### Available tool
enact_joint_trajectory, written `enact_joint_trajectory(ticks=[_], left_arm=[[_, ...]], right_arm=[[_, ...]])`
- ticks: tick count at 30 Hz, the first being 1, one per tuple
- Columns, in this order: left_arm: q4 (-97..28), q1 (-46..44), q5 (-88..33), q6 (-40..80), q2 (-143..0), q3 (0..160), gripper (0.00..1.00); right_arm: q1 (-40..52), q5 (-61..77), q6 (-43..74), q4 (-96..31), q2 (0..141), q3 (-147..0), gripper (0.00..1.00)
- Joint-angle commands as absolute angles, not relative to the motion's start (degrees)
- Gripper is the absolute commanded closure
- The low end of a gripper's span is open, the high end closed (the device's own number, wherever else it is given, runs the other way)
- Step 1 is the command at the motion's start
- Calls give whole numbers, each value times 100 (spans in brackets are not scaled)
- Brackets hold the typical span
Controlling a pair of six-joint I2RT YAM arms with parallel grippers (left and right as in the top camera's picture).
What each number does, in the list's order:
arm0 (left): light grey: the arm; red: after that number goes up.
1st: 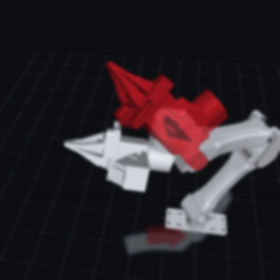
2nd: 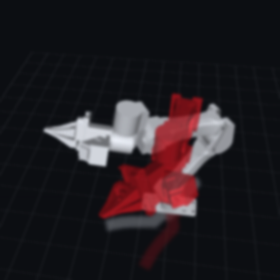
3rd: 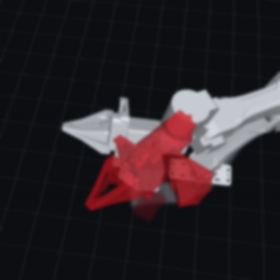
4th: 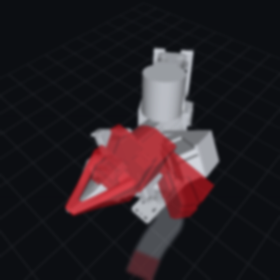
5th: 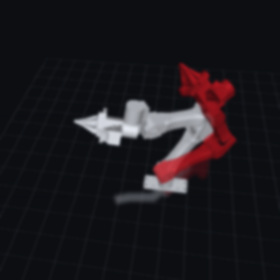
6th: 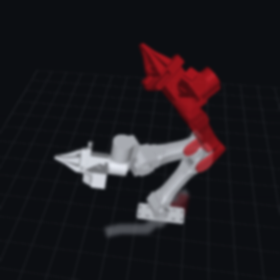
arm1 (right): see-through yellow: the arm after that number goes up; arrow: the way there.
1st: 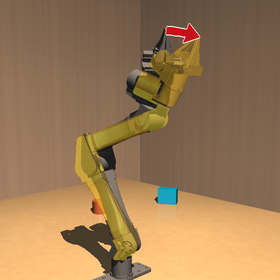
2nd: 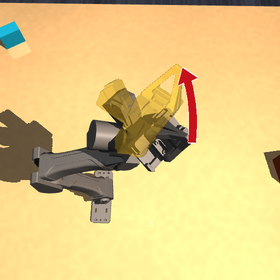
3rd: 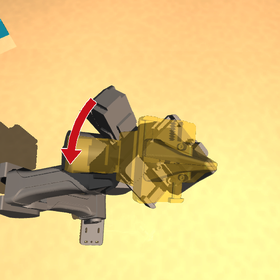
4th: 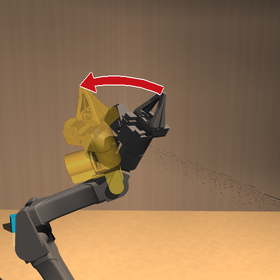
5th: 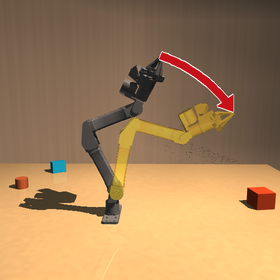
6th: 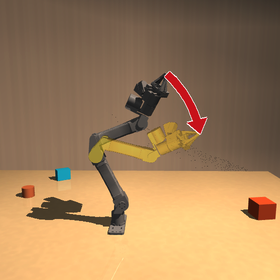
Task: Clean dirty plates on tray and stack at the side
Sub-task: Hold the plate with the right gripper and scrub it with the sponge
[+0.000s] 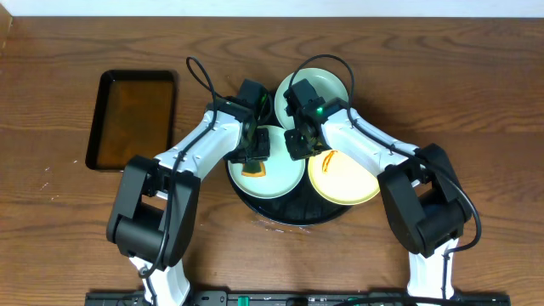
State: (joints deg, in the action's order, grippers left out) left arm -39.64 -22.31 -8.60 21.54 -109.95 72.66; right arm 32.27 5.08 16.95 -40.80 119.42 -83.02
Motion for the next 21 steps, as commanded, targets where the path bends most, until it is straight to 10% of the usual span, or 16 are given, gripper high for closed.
enact_joint_trajectory(ticks=[1,3,21], left_arm=[[-3979,-2237,-836,2099,-11030,7260,78],[-4027,-2237,-847,2102,-10965,7264,93],[-3990,-2292,-1433,2777,-10641,7142,93]], right_arm=[[3295,541,1774,-4047,12016,-8281,96],[3295,541,1774,-4049,12016,-8281,96],[3295,541,1774,-4040,12016,-8281,95]])
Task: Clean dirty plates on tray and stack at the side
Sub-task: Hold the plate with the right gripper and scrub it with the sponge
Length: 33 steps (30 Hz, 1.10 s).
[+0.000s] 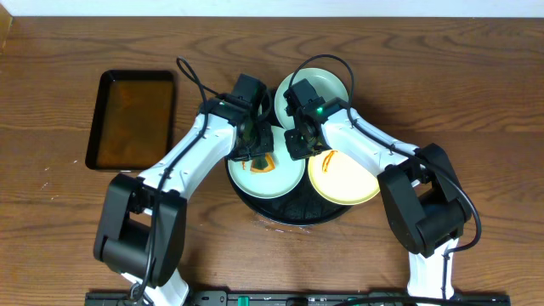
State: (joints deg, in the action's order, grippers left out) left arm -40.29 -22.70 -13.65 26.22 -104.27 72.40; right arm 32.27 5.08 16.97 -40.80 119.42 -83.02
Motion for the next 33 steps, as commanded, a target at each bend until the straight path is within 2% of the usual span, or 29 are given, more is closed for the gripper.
enact_joint_trajectory(ticks=[1,8,18,25,33], left_arm=[[-3924,-2292,-1435,2777,-10731,7142,93],[-3642,-2294,-1428,2792,-11319,7142,92],[-4449,-2150,1297,2792,-11244,7218,92],[-4449,-2097,1035,2709,-10597,7284,93],[-3828,-2145,-716,2711,-10416,7185,93]], right_arm=[[3295,541,1776,-4038,12016,-8281,95],[3295,541,1774,-4045,12016,-8281,96],[3295,541,1776,-4045,12016,-8281,97],[3295,541,1776,-4045,12016,-8281,97],[3295,541,1776,-4005,12016,-8281,97]])
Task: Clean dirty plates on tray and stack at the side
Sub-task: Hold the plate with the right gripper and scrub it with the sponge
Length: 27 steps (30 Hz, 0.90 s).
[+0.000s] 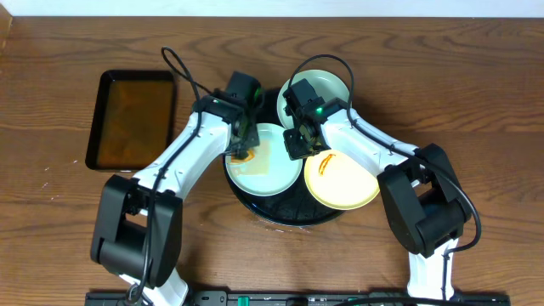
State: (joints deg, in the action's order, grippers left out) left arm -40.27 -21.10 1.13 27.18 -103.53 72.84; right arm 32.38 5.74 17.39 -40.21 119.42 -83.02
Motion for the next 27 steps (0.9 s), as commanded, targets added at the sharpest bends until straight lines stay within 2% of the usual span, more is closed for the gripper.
enact_joint_trajectory(ticks=[1,13,21,27], left_arm=[[-3667,-2209,-875,2733,-10471,7142,93],[-3660,-2515,-897,2943,-11179,7081,93],[-4471,-2412,1092,2945,-11177,7052,92],[-4692,-2200,1339,2943,-10921,7271,92]], right_arm=[[3295,541,1776,-4005,12016,-8283,97],[3295,541,1776,-4012,12016,-8281,97],[3295,541,1776,-4023,12016,-8281,97],[3295,541,1776,-4025,12016,-8281,97]])
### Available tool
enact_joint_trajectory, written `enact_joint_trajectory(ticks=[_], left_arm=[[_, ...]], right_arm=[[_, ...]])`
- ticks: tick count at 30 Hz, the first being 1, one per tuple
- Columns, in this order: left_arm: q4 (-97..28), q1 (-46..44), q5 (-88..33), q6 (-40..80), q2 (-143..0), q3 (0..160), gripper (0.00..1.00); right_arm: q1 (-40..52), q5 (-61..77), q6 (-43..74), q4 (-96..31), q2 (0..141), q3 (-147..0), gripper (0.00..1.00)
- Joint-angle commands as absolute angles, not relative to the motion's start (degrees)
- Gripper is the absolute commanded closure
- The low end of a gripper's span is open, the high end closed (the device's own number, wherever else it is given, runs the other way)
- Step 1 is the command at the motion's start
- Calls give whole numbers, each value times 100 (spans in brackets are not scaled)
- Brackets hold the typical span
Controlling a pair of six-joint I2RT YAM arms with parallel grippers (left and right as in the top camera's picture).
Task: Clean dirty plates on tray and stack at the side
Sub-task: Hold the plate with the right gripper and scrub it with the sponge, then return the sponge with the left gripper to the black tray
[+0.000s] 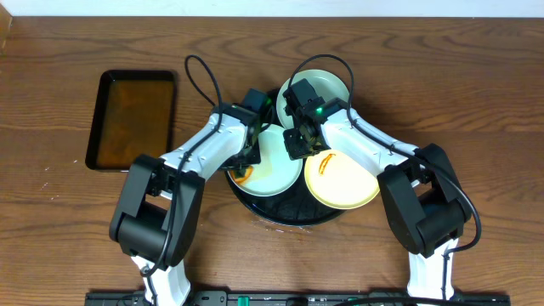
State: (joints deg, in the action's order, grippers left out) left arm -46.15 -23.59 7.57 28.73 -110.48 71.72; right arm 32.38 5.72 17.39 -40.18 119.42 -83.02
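Note:
A round black tray (280, 211) holds a pale green plate (276, 166), a yellow plate (344, 183) with an orange smear, and a second pale green plate (323, 87) at the back. My left gripper (245, 168) is low over the front green plate's left rim, shut on a small orange sponge (242, 176). At that plate's right rim my right gripper (297, 146) appears shut on the edge; the wrist hides its fingertips.
A black rectangular tray (134, 119) with a brown inside lies on the wooden table to the left. The yellow plate overlaps the round tray's right edge. Cables loop above both wrists.
My left gripper and the orange sponge have moved from the plate's upper left rim down to its lower left rim. The right gripper stays at the plate's right rim.
The left gripper first had the sponge on the middle of the front green plate, with the right gripper at the plate's right rim. Then the sponge was slightly higher, then at the upper left rim. Now it sits at the lower left rim; the plate's middle looks plain.

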Motion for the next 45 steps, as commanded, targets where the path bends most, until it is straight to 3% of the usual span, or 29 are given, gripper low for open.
enact_joint_trajectory(ticks=[1,11,22,27,36,45], left_arm=[[-4692,-2191,1337,2943,-10818,7303,92],[-3852,-2241,-561,2971,-10307,7142,92],[-3221,-2547,-749,3166,-10862,6768,93],[-3256,-2519,-360,3159,-10967,6768,93],[-3739,-2268,1603,3155,-10954,6823,93],[-3844,-2128,1658,2751,-10326,7102,93]], right_arm=[[3295,543,1776,-4027,12016,-8281,97],[3295,543,1776,-4010,12016,-8281,96],[3295,541,1776,-4010,12016,-8281,97],[3295,543,1776,-4021,12016,-8281,97],[3295,543,1776,-4025,12016,-8281,97],[3295,543,1774,-4003,12016,-8281,99]])
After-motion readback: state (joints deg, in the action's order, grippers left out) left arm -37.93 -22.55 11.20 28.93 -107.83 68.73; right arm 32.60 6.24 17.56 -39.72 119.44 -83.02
